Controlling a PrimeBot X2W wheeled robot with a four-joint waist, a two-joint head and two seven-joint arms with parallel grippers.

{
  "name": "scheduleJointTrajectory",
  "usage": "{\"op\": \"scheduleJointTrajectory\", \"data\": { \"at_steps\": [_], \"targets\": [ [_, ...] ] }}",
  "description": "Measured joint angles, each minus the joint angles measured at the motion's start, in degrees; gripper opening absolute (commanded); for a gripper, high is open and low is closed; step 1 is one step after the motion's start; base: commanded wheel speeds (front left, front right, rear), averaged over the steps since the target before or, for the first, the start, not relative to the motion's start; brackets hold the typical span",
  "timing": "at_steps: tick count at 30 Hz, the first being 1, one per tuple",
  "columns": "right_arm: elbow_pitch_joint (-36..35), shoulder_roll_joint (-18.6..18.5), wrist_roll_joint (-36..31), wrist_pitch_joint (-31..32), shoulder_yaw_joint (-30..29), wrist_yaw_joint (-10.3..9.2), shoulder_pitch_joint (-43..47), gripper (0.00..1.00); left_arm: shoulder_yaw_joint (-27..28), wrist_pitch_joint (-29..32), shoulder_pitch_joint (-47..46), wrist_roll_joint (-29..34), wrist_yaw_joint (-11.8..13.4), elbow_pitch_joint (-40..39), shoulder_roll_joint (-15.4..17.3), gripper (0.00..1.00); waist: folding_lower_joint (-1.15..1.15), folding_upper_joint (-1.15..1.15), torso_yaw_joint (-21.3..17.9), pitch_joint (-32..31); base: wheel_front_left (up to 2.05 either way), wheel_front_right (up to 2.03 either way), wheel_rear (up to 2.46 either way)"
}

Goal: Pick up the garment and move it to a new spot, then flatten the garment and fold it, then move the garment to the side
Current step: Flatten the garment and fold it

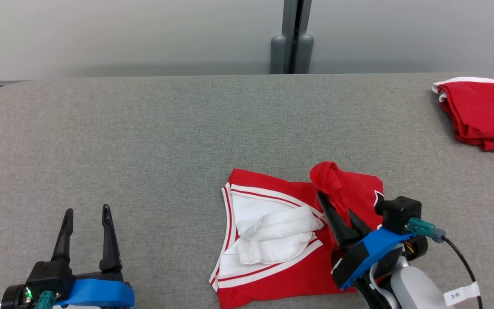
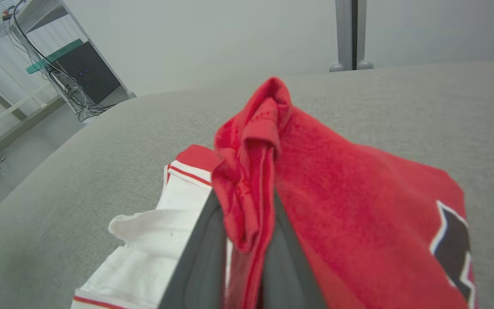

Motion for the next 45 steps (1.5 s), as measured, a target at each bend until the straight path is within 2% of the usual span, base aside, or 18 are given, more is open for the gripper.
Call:
{"op": "scheduleJointTrajectory", "data": {
  "at_steps": [8,19,20,21,22,28,31,37,40,45],
  "targets": [
    [3.5,2.4,1.9,-1.0,6.4,0.00,-3.9,0.00,-1.4,0.0,-1.2,-0.1,0.0,0.7,0.0,1.00,0.00,0.01,2.0,0.9,0.00,0.00,0.00],
    [8.2,2.8,8.2,-4.6,14.8,0.00,-7.7,0.00,-2.3,0.0,-2.1,-0.6,0.0,1.7,0.0,1.00,0.00,0.00,4.0,1.3,0.00,0.00,0.00],
    [8.7,2.8,8.6,-5.0,15.1,0.00,-8.0,0.17,-2.3,0.0,-2.1,-0.6,0.0,1.7,0.0,1.00,0.00,0.00,4.0,1.3,0.00,0.00,0.00],
    [9.3,2.8,8.9,-5.4,15.4,0.00,-8.3,0.68,-2.4,0.0,-2.1,-0.6,0.0,1.8,0.0,1.00,0.00,0.00,4.0,1.3,0.00,0.00,0.00],
    [10.0,2.8,9.3,-5.5,15.7,0.00,-8.5,1.00,-2.5,0.0,-2.2,-0.6,0.0,1.8,0.0,1.00,0.00,0.00,4.0,1.3,0.00,0.00,0.00],
    [12.0,2.8,9.8,-8.4,16.8,0.00,-10.2,1.00,-2.9,0.0,-2.2,-1.1,0.0,2.0,0.0,1.00,0.00,0.00,3.2,0.7,0.00,0.00,0.00],
    [12.3,2.8,7.8,-9.9,15.9,0.00,-10.4,1.00,-3.2,0.0,-2.1,-1.1,0.0,2.0,0.0,1.00,0.00,0.00,2.5,0.1,0.00,0.00,0.00],
    [9.8,0.4,2.6,-11.4,9.3,0.00,-8.8,1.00,-3.5,0.0,-1.9,-1.0,-0.3,1.7,0.0,1.00,0.00,0.00,0.6,-1.4,0.00,0.00,0.00],
    [6.9,-1.9,0.2,-11.5,5.0,0.00,-6.6,1.00,-3.5,0.0,-1.4,-0.9,-0.3,1.7,0.0,1.00,0.00,0.00,-0.4,-2.2,0.00,0.00,0.00],
    [0.8,-3.3,-3.5,-11.6,-2.2,0.00,-1.7,1.00,-3.5,0.0,-0.9,-0.3,-0.3,1.8,0.0,1.00,0.00,0.00,-2.1,-3.6,0.00,0.00,0.00]
  ]
}}
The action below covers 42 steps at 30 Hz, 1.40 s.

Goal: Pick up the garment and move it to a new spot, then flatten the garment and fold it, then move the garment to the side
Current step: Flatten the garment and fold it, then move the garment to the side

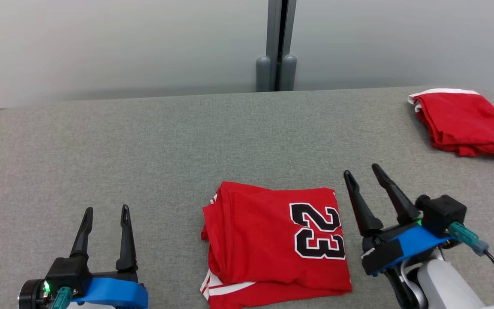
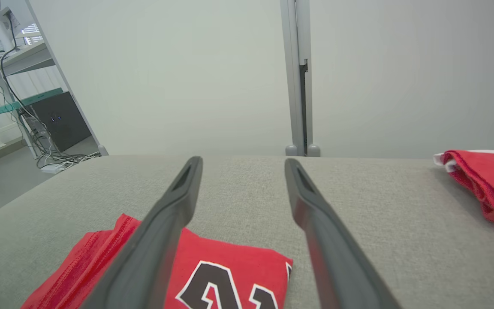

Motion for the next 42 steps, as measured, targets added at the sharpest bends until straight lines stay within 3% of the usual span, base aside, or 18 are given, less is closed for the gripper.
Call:
{"op": "scheduleJointTrajectory", "data": {
  "at_steps": [8,15,42],
  "targets": [
    [-5.3,-0.2,-2.5,0.0,-8.2,0.00,8.6,1.00,0.4,0.0,1.5,1.4,-0.1,0.2,0.0,1.00,0.00,0.00,-1.7,-2.9,0.00,0.00,0.00],
    [-8.6,1.9,-4.6,0.0,-13.0,0.00,15.3,1.00,0.9,0.0,3.7,1.9,-0.2,-0.5,0.3,1.00,-0.01,0.00,-2.6,-4.9,0.00,0.00,0.00],
    [-11.0,4.7,-7.8,0.6,-14.3,0.00,19.4,1.00,1.0,0.0,5.7,2.2,0.1,-0.2,1.5,1.00,0.00,0.00,0.2,-6.3,0.00,0.00,0.00]
  ]
}}
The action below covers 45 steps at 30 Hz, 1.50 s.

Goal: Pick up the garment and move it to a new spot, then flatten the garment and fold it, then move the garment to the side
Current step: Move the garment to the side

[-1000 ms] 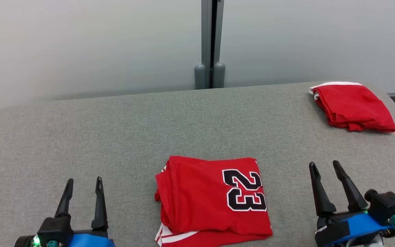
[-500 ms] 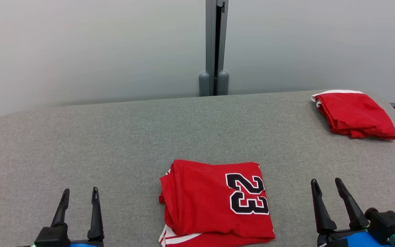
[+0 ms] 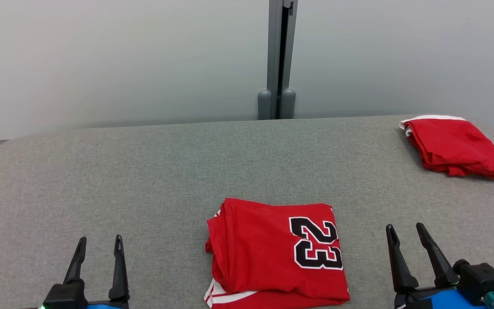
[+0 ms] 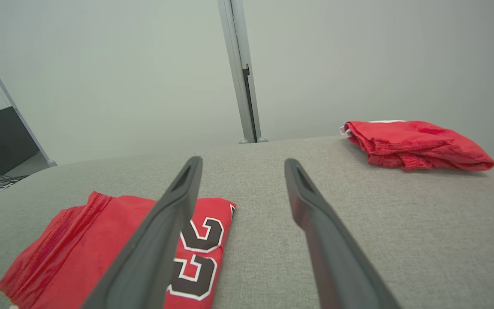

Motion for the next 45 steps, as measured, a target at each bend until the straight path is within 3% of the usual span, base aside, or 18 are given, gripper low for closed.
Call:
{"op": "scheduleJointTrajectory", "data": {
  "at_steps": [18,29,45],
  "targets": [
    [1.0,0.0,-0.7,1.0,0.7,0.00,-0.6,1.00,-0.2,0.0,-0.2,-0.4,0.6,0.0,0.3,1.00,0.00,0.00,-0.2,0.4,0.00,0.00,0.00],
    [2.3,-0.6,-2.5,3.5,3.9,0.00,-10.8,1.00,-0.9,0.0,-1.9,-0.5,0.6,-0.1,0.4,1.00,0.01,0.00,0.7,2.3,0.00,0.00,0.00],
    [17.2,0.5,-3.0,6.7,4.7,0.00,-15.2,1.00,-2.1,0.0,-5.2,-0.9,0.4,0.4,0.2,1.00,0.01,0.00,4.3,6.9,0.00,0.00,0.00]
  ]
}}
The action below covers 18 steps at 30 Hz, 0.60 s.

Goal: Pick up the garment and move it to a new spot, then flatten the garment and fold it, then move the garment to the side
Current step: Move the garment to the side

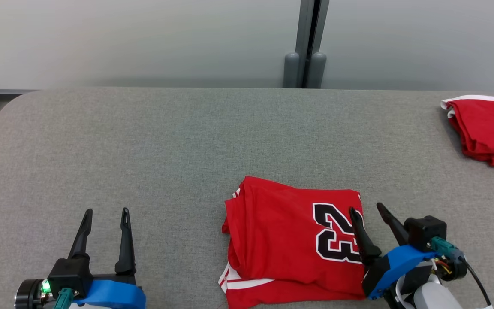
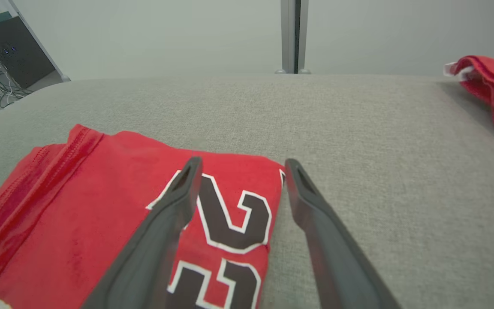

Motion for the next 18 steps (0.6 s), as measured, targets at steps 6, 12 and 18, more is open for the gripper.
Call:
{"op": "scheduleJointTrajectory", "data": {
  "at_steps": [6,12,18],
  "targets": [
    [6.8,0.2,0.8,-1.7,0.4,0.00,-1.3,1.00,-0.1,0.0,-0.7,0.0,0.0,0.0,-0.1,1.00,0.00,0.00,0.6,1.1,0.00,0.00,0.00],
    [13.2,0.5,1.6,-3.4,1.1,0.00,-2.7,1.00,-0.1,0.0,-1.2,-0.1,0.2,0.1,-0.2,1.00,0.00,0.00,0.9,1.7,0.00,0.00,0.00],
    [18.1,0.6,3.7,-4.8,3.1,-0.01,-3.9,1.00,-0.4,0.0,-1.6,-0.1,0.2,0.6,-0.4,1.00,-0.01,0.00,1.2,1.8,0.00,0.00,0.00]
  ]
}}
